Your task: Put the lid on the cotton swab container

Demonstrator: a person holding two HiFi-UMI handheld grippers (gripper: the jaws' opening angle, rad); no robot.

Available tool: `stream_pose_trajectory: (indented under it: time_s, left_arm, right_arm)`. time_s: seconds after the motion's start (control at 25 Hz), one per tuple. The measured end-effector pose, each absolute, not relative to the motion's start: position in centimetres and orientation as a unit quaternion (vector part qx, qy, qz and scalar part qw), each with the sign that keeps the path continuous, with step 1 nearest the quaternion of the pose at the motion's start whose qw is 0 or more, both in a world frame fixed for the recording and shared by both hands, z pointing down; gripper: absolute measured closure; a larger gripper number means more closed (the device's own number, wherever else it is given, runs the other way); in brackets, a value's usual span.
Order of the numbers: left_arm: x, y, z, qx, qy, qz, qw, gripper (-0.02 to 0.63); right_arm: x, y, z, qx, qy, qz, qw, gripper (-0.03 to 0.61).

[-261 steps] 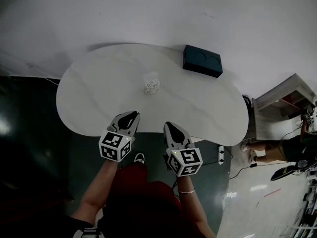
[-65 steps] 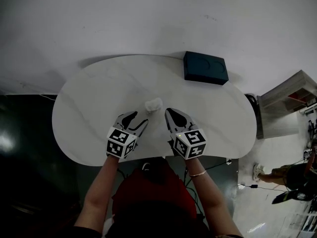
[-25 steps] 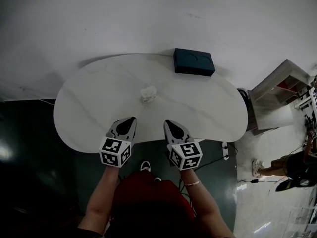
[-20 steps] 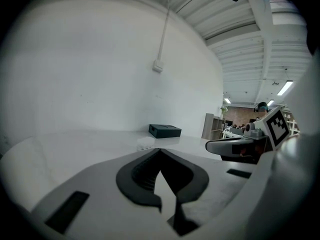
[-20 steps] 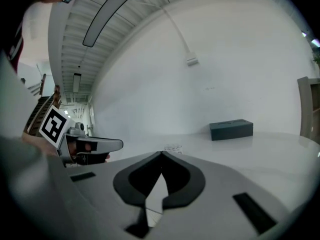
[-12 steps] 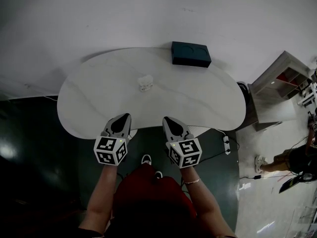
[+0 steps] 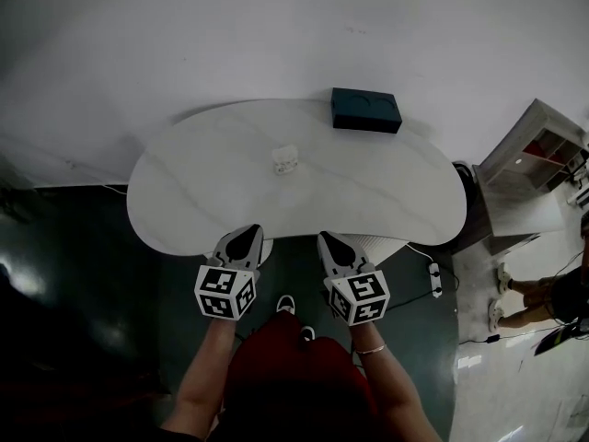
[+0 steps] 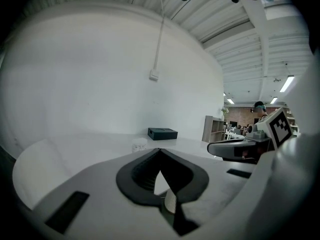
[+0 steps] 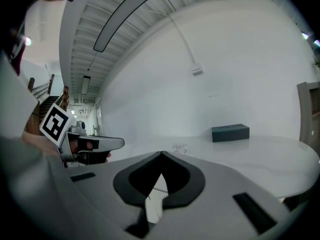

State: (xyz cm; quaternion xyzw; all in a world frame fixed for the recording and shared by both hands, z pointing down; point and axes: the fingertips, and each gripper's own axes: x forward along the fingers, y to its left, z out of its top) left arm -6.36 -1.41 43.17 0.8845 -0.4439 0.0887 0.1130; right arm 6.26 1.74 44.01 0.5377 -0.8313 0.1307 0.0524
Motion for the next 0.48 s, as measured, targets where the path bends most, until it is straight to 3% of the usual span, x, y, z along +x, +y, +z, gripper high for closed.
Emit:
stream_pose_trajectory:
  time_s: [0.48]
  left_arm:
    - [-6.1, 0.7, 42.8, 0.879, -0.455, 0.091, 0.112, 0.591]
  right_arm:
    - [7.1, 3.7, 43.8, 0.538, -0.83, 0.141, 0.038, 0.563]
